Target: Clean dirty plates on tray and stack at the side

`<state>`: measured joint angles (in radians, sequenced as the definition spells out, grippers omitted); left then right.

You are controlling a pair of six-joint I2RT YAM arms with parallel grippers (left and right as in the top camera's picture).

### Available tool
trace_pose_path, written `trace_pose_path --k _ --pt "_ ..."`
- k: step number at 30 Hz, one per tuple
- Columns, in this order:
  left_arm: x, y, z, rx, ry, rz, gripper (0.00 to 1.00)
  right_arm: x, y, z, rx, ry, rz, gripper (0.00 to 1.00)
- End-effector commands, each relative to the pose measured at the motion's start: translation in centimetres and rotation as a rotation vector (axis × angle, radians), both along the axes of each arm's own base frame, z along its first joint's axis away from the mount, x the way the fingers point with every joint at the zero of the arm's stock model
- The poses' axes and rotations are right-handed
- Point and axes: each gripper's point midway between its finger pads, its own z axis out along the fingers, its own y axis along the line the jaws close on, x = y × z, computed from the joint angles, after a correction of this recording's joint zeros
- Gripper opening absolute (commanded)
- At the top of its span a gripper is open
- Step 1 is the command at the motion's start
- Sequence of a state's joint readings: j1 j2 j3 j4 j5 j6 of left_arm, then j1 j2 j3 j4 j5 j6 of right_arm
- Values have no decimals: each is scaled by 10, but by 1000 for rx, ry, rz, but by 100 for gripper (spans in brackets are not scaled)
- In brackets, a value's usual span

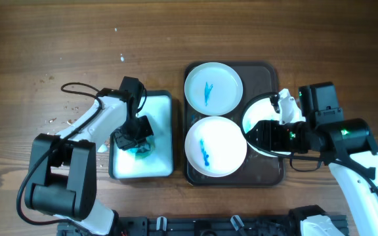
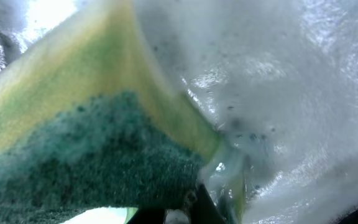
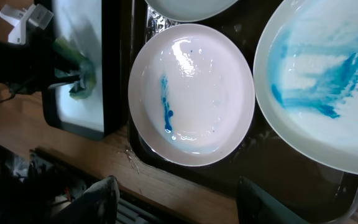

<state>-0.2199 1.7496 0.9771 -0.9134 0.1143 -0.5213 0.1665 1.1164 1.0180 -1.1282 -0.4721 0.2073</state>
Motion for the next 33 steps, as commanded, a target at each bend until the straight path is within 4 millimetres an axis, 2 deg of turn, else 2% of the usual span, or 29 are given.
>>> trace_pose_path --k 1,4,5,8,10,11,15,16,17,18,20,22,23,24,25,27,30,31,33 --pt "-2 -15 17 -90 1 20 7 -3 3 3 21 10 4 61" --pt "-3 -11 47 -93 -68 -10 37 -4 3 3 21 15 4 61" --pt "-4 -5 54 -63 -87 -13 43 -4 3 3 20 15 4 61" --pt "-4 30 60 135 -132 -10 47 -3 3 3 21 13 4 61" --pt "-6 52 50 260 -143 32 49 -3 3 3 21 12 4 61" --pt "-7 54 44 272 -150 46 49 -3 3 3 21 12 4 61" --pt "0 45 3 204 -249 70 49 -2 3 3 21 10 3 61" --pt "0 42 -4 183 -266 72 44 -2 3 3 22 9 4 61" --pt "1 37 -11 152 -280 70 29 -2 3 3 22 9 3 61" --pt "1 32 -12 122 -281 52 4 -2 3 3 22 10 4 61" --pt "7 18 -3 44 -283 28 4 -3 3 3 21 13 4 61" --pt "15 2 16 -39 -283 6 4 -3 3 3 21 13 4 61" --pt "17 -3 27 -61 -278 5 13 -3 3 3 21 15 4 61" --pt "18 -4 37 -66 -272 5 38 -4 3 2 21 17 4 61" --pt "18 -4 44 -63 -263 5 51 -4 3 2 20 19 3 61" --pt "14 -3 49 -57 -248 -28 66 -8 2 1 17 38 4 61" --pt "8 6 43 -10 -223 -47 66 -16 -5 -5 -28 76 -6 61" --pt "6 10 39 12 -220 -49 63 -18 -10 -8 -57 85 -15 61" --pt "4 14 25 40 -218 -53 52 -20 -15 -13 -86 96 -22 61"
